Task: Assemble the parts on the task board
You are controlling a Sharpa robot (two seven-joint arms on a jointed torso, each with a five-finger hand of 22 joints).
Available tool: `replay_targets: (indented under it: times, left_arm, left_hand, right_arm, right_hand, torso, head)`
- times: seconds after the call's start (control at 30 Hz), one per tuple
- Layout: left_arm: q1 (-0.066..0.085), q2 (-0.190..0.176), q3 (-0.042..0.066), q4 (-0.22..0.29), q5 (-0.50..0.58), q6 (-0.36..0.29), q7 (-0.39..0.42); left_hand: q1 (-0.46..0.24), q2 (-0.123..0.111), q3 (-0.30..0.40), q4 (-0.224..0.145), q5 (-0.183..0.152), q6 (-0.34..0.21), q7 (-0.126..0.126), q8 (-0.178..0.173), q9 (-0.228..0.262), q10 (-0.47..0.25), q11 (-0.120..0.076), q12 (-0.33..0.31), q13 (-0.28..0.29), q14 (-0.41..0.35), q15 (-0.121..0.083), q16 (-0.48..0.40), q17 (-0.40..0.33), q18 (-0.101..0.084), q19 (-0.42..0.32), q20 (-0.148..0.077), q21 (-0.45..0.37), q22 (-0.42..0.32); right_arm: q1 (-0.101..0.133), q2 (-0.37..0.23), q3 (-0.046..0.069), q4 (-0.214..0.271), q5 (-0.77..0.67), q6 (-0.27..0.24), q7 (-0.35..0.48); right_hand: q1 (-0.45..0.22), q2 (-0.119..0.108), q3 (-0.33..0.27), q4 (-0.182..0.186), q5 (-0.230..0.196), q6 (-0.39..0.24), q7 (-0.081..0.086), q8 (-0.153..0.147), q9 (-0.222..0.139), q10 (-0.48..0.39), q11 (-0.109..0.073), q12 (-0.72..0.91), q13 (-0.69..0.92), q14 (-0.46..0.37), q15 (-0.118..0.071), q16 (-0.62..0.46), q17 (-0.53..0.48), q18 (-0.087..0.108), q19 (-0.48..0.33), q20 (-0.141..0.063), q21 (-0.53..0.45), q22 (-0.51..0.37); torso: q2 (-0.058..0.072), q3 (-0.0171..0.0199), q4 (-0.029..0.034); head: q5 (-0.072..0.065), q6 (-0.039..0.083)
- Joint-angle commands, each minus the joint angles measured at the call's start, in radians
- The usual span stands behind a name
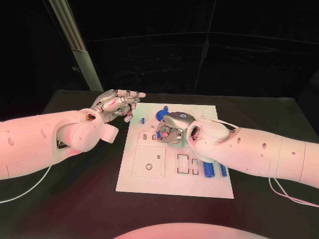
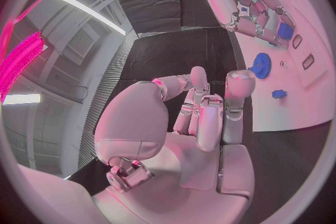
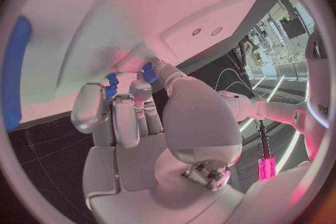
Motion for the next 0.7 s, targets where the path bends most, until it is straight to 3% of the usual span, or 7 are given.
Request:
replay_targets:
  times: [0.03,0.5,0.7]
  left_arm:
    - [0.002,0.000,0.001,0.000,0.004,0.010,0.004]
    - [0.002,0.001,0.001,-0.001,0.004,0.015,-0.003]
    - [0.002,0.002,0.001,-0.003,0.004,0.016,-0.008]
  left_hand:
    - [0.004,0.004,-0.003,-0.003,0.004,0.002,-0.002,-0.004,-0.001,-0.007,0.003,-0.001,-0.002,0.045,0.003,0.006,0.105,0.005,0.009,-0.002,0.005,0.002]
    - [0.006,0.004,-0.004,-0.005,0.004,0.002,-0.001,-0.004,-0.001,-0.006,0.003,-0.001,-0.002,0.047,0.003,0.010,0.109,0.004,0.012,-0.002,0.010,0.007]
    - [0.008,0.004,-0.004,-0.007,0.004,0.001,-0.002,-0.005,-0.002,-0.006,0.003,0.000,-0.003,0.051,0.003,0.015,0.117,0.001,0.019,-0.003,0.018,0.018]
  right_arm:
    - [-0.004,-0.001,-0.004,-0.002,-0.008,0.026,-0.023]
    - [-0.004,-0.002,-0.004,0.001,-0.009,0.002,-0.029]
    - [-0.004,-0.007,-0.004,0.006,-0.007,-0.064,-0.016]
  right_hand:
    - [-0.006,-0.008,-0.014,0.005,-0.005,-0.009,0.001,-0.001,-0.002,-0.005,0.001,-0.004,-0.002,0.062,0.009,0.000,0.063,-0.015,-0.002,0.006,-0.004,-0.002]
    - [-0.023,-0.016,-0.051,0.026,-0.009,-0.022,0.002,0.000,-0.002,-0.012,0.003,-0.006,-0.007,0.060,0.011,-0.003,0.058,-0.014,-0.004,0.008,-0.005,-0.004]
    - [-0.038,-0.024,-0.098,0.051,-0.004,-0.050,0.008,-0.002,-0.005,-0.032,0.009,-0.022,-0.027,0.058,0.016,-0.006,0.053,-0.014,-0.004,0.012,-0.005,-0.003]
  torso:
    - [0.000,-0.0002,0.0008]
    - [0.000,-0.0002,0.0008]
    - [0.000,0.0003,0.0008]
  head:
    - [0.000,0.000]
    - [-0.001,-0.001]
    - [-0.002,0.000]
